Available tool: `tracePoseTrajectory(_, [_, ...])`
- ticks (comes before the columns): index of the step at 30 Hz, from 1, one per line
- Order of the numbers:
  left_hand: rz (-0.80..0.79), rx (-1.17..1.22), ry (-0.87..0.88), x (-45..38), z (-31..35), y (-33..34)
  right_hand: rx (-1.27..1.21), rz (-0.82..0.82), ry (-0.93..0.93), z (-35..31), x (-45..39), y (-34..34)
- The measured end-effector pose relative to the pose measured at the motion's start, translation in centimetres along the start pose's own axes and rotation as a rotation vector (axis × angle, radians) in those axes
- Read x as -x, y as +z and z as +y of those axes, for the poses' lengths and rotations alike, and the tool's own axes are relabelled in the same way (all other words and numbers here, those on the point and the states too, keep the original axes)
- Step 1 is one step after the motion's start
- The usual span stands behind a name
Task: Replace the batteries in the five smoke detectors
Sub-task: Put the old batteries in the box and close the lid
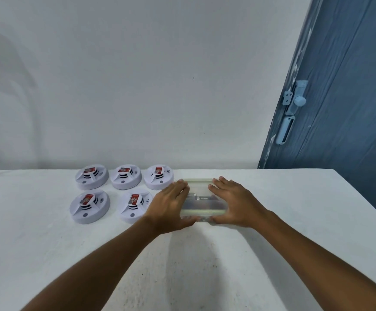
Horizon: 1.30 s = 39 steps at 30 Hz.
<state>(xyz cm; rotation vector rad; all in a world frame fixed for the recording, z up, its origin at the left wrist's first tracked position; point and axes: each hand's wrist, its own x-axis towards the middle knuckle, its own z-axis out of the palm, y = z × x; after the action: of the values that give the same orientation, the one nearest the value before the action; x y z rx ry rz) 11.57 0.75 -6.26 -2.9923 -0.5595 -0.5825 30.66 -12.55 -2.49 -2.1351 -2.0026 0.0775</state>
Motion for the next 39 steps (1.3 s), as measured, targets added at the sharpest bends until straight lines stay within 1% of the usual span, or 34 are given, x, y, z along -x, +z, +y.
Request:
tracePoseTrajectory(2, [-0.007,-0.011,0.001,0.0,-0.2,0.3,0.011,0.015,-0.009,-0.1,0.0,0.0])
tracePoseTrajectory(4, [-0.016,0.011,-0.004,0.0,-0.3,0.2,-0.032,-0.017,0.012,0.1,0.2,0.0])
tracePoseTrajectory(6, [-0.027,0.049,-0.025,-0.1,-0.3,-0.1,-0.183,-0.054,0.094,0.2,0.0,-0.4])
tracePoseTrajectory(7, [-0.012,0.062,-0.015,-0.2,-0.2,-0.3,-0.287,-0.034,0.146,0.4,-0.3,-0.5])
tracePoseTrajectory(8, [0.025,0.063,0.015,-0.3,0.0,-0.5,-0.379,0.005,0.183,0.5,-0.7,-0.6])
tracePoseTrajectory(10, [0.097,0.044,0.103,-0.1,1.0,-0.5,-0.466,0.057,0.226,1.0,-1.6,-0.4])
tracePoseTrajectory(12, [0.14,0.021,0.18,0.2,2.3,0.1,-0.536,0.05,0.27,1.6,-1.8,0.0])
tracePoseTrajectory(13, [0.143,0.003,0.188,0.4,2.8,0.2,-0.566,0.052,0.29,1.7,-1.8,0.0])
tracePoseTrajectory(17, [0.133,-0.055,0.046,1.0,2.5,0.4,-0.61,0.148,0.372,1.5,-1.6,0.0])
tracePoseTrajectory(22, [-0.071,-0.035,-0.178,0.3,0.9,-0.5,-0.49,0.264,0.47,0.3,-0.6,0.8])
tracePoseTrajectory(27, [-0.238,0.066,-0.362,-1.2,0.2,-1.5,-0.432,0.327,0.436,-2.0,1.3,2.7])
tracePoseTrajectory(30, [-0.343,0.117,-0.381,-2.1,0.2,-2.3,-0.538,0.308,0.442,-2.8,2.0,3.5])
tracePoseTrajectory(31, [-0.332,0.144,-0.351,-2.0,0.1,-2.2,-0.573,0.301,0.435,-2.8,2.1,3.6])
tracePoseTrajectory(35, [-0.132,0.41,-0.145,0.1,1.0,-1.4,-0.688,0.257,0.339,-2.0,2.9,4.0])
tracePoseTrajectory(37, [-0.108,0.486,-0.126,1.1,1.5,-0.4,-0.696,0.227,0.263,-1.7,3.3,4.6])
tracePoseTrajectory(39, [-0.106,0.545,-0.152,1.4,1.7,0.4,-0.728,0.237,0.215,-1.8,3.6,5.2])
